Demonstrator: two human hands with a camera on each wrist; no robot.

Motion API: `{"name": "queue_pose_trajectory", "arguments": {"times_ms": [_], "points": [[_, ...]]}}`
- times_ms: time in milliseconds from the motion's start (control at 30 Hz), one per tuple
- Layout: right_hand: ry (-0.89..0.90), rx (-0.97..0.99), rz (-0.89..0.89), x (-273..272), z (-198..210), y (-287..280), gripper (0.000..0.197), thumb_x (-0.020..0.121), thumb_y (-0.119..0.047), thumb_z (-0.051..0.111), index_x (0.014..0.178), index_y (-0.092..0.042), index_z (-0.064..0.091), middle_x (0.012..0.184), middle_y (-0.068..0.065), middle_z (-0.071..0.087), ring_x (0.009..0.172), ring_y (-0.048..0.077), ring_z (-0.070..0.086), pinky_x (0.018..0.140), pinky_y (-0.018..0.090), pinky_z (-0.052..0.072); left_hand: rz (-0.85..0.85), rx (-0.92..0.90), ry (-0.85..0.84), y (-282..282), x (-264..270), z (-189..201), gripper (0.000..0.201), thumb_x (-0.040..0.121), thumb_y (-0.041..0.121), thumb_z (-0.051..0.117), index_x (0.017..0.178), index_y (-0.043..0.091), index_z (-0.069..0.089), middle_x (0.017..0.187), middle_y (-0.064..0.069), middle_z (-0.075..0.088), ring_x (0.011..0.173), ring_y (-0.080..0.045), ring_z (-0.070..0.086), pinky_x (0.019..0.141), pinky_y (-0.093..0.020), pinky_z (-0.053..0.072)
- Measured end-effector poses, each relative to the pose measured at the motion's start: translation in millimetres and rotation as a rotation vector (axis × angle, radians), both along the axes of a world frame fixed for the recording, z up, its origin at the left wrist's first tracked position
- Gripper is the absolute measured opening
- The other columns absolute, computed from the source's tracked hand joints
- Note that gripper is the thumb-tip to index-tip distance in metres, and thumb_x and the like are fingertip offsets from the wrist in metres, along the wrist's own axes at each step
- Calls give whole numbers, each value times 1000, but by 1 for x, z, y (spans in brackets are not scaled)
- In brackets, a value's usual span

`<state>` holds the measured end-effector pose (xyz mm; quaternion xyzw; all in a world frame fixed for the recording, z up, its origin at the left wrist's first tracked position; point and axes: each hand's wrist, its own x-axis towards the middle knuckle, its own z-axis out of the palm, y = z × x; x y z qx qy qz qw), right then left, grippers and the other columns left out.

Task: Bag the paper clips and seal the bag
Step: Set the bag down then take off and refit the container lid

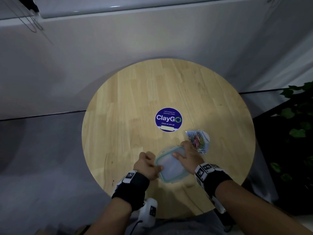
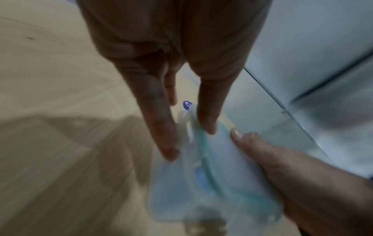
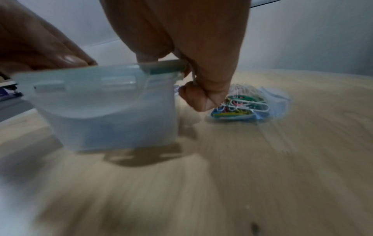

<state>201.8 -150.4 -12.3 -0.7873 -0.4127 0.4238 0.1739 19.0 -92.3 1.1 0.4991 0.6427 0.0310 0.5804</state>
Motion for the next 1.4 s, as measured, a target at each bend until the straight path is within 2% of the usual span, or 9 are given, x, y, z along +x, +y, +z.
{"name": "queue_pose_trajectory", "arguments": {"times_ms": [100, 433, 667, 800, 933, 1033, 1167, 1267, 1400], "points": [[129, -64, -37, 6, 0, 6, 44, 84, -26, 62, 121, -15, 40, 121, 8, 48, 109, 27, 51, 90, 33, 39, 111, -105, -23, 6, -1, -8, 27, 77, 12, 73, 75, 16, 46, 77, -14, 57, 59, -26, 58, 56, -41, 57], [241, 10, -165, 11, 2, -9, 22, 94, -26, 48, 115, -20, 45, 105, 4, 53, 96, 24, 53, 83, 32, 39, 181, -102, -197, 9, -3, 2, 23, 73, 4, 76, 78, 17, 57, 72, -15, 59, 51, -21, 49, 45, -25, 45], [379, 176, -329, -3, 4, -15, 15, 100, -19, 35, 111, -24, 42, 101, -1, 48, 84, 4, 48, 69, 20, 40, 39, 128, -18, 5, 0, -1, 8, 80, 24, 69, 73, 23, 64, 71, -1, 66, 59, -21, 58, 67, -37, 57], [382, 133, -306, -6, -1, -10, 12, 100, -23, 33, 106, -27, 42, 103, 4, 50, 83, 11, 50, 67, 25, 42, -9, 30, -32, 6, 1, 5, 24, 83, 29, 67, 64, 17, 61, 53, -2, 56, 49, -19, 49, 57, -32, 48], [295, 74, -302, -6, -4, -4, 8, 98, -27, 38, 104, -32, 36, 106, 5, 50, 93, 24, 53, 85, 40, 44, 93, 5, -126, 11, -1, 7, 20, 80, 11, 71, 67, 10, 55, 59, -7, 56, 48, -18, 49, 46, -22, 44], [240, 25, -304, -4, -3, -1, 11, 97, -28, 41, 105, -30, 34, 109, 5, 50, 93, 25, 53, 82, 36, 41, 76, 55, -67, 12, -4, 4, 28, 81, 15, 70, 63, 13, 49, 59, -6, 55, 45, -17, 48, 41, -20, 45], [185, -39, -247, -9, -2, -3, 27, 94, -33, 46, 117, -26, 35, 119, 6, 52, 97, 25, 54, 85, 35, 41, -79, 160, 62, 12, -9, -3, 28, 76, 41, 67, 71, 17, 53, 69, -8, 65, 62, -29, 63, 62, -40, 56], [-33, -71, -181, -10, -1, -7, 39, 89, -43, 49, 122, -26, 36, 126, 4, 49, 106, 29, 54, 92, 42, 44, -169, 242, 198, 13, -8, -2, 27, 80, 39, 66, 86, 15, 57, 80, -5, 67, 76, -28, 63, 66, -30, 48], [-209, -25, -158, -11, 2, -3, 51, 84, -42, 59, 118, -7, 45, 128, 13, 48, 115, 32, 50, 90, 40, 44, -92, 163, 220, 14, -1, -3, 21, 78, 37, 67, 76, 17, 62, 74, -9, 71, 69, -28, 68, 70, -38, 58]]}}
